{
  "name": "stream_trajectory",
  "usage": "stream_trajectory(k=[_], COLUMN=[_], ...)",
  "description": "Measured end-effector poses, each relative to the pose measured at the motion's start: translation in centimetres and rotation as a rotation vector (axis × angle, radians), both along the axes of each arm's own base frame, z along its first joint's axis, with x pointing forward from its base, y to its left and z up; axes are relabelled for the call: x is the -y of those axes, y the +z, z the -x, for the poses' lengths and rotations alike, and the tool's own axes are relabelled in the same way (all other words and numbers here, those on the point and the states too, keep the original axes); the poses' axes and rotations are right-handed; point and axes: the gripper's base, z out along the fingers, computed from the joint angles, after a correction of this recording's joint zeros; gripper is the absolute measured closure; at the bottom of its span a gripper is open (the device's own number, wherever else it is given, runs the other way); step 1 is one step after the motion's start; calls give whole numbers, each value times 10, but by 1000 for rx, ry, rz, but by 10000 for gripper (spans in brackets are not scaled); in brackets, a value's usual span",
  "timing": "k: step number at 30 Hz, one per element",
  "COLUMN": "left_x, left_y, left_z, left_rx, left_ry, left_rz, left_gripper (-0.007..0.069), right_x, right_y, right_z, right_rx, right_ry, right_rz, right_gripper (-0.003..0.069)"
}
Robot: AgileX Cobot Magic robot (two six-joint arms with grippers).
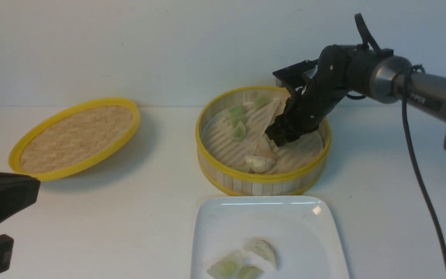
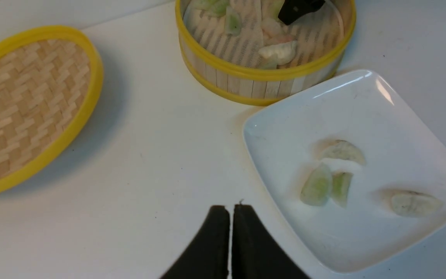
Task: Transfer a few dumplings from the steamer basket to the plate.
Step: Use the right arm to grab a dumpling from inside the steamer
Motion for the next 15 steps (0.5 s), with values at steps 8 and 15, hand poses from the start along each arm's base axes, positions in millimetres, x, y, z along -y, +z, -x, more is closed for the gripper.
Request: stream_trajectory(k=[8,15], left_x=[0,0], left_y=[0,0], left_z=[0,0], left_rx=[0,0], left_ry=[0,0], left_rz=[0,0], left_gripper=[631,631], right_x=[7,21], right_y=[49,146], right_z=[17,57], right_rx=[-9,79], right_ry=[28,49], right_rz=[29,10], right_gripper=[441,441])
